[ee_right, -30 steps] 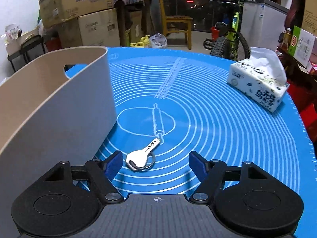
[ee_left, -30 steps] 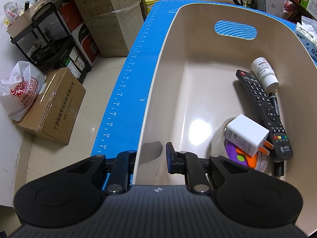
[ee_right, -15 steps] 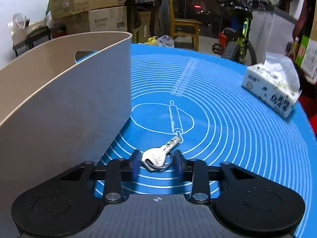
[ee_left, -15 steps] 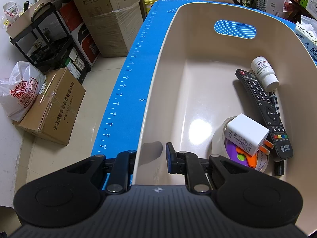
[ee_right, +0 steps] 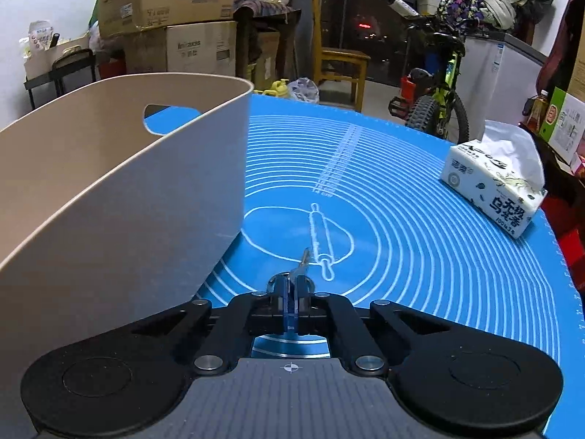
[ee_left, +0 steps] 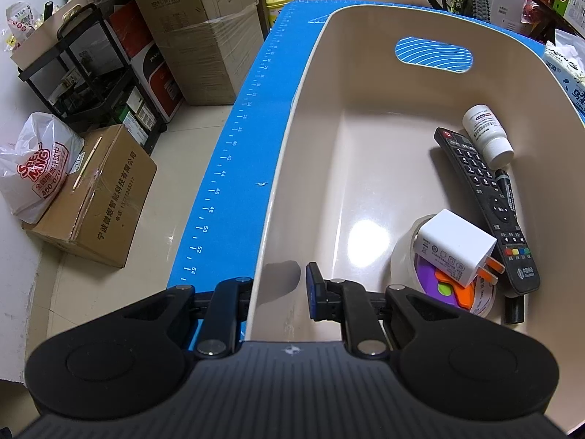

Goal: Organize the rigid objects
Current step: 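Lift the silver key, carry it into the beige bin, open the right gripper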

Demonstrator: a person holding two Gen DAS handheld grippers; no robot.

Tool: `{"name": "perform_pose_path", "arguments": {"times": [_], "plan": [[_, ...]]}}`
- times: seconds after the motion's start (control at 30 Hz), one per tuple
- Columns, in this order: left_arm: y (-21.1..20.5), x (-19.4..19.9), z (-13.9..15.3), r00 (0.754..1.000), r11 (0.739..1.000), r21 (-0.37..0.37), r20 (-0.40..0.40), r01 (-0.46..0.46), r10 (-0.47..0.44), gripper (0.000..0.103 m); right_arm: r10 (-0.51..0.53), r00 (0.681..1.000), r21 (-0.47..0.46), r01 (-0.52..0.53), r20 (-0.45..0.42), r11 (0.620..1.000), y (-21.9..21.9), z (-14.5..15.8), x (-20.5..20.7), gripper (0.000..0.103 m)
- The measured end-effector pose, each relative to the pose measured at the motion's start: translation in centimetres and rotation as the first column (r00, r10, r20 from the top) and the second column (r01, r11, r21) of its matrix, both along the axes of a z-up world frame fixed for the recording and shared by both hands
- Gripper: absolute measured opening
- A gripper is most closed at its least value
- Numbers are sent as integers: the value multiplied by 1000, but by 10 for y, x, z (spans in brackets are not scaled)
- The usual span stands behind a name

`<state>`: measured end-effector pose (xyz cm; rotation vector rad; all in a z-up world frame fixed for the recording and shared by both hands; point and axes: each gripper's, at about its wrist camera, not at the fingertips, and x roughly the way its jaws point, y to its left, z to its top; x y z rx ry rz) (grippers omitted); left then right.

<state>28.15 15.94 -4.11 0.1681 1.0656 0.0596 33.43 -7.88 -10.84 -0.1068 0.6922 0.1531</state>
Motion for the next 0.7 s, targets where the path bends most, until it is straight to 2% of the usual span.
{"name": "perform_pose_path", "arguments": {"times": [0.13,0.2,0.23,0.37,0.43,0.6,0.63,0.67,0.7], "plan": [[0,0,0,1000,1000,1,1,1,-1,19,16,1000,-24,-15,5,1000,3,-3,4,21],[0,0,0,1000,1000,3,1,2,-2,19,0,1000,-10,0,1,1000,2,-3,7,29],[0,0,-1,1000,1000,3,1,2,-2,19,-17,1000,-9,17,-10,1000,1,-4,10,39],[0,0,-1,1000,1000,4,1,2,-2,19,-59,998,29,60,-36,998,-7,-9,13,42],[1,0,0,1000,1000,6,2,4,-4,19,-61,997,38,62,-42,997,-7,-9,13,36],[1,0,0,1000,1000,5,2,4,-4,19,-77,996,111,82,-50,990,-17,-8,14,33],[2,0,0,1000,1000,5,2,4,-4,19,-81,995,126,87,-51,988,-19,-7,15,30],[2,0,0,1000,1000,4,2,3,-3,19,-80,996,135,86,-48,987,-20,-5,14,21],[2,0,0,1000,1000,3,3,2,-2,19,-78,996,140,82,-39,987,-21,-2,13,16]]}}
